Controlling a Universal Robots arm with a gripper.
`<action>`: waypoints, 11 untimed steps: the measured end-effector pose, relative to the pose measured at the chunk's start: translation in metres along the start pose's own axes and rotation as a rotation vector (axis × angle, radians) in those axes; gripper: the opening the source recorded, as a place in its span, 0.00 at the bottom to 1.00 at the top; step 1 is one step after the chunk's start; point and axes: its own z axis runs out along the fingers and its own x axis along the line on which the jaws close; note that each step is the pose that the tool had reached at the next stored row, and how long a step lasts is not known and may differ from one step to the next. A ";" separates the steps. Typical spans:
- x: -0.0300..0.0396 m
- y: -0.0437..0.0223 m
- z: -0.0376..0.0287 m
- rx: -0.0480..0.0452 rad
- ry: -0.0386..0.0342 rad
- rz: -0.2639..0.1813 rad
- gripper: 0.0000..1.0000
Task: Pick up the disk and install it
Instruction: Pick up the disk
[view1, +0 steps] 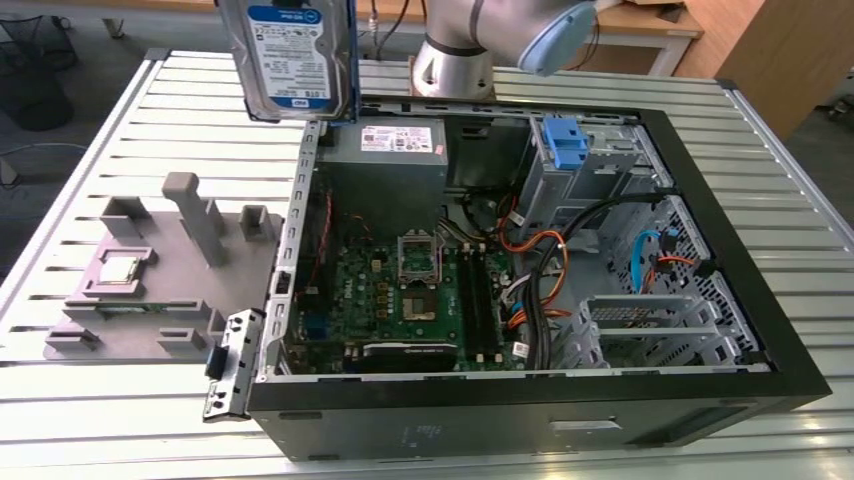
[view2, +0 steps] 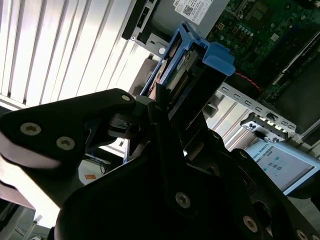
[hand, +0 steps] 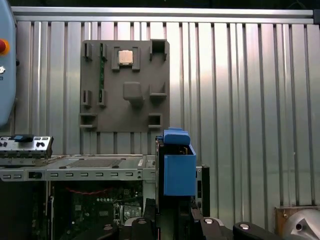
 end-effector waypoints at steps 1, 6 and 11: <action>-0.0001 -0.0039 -0.0001 0.0000 0.0000 0.000 0.35; -0.0006 -0.0240 -0.0006 -0.0001 0.0001 0.000 0.35; -0.0010 -0.0441 -0.0011 -0.0003 0.0001 0.000 0.35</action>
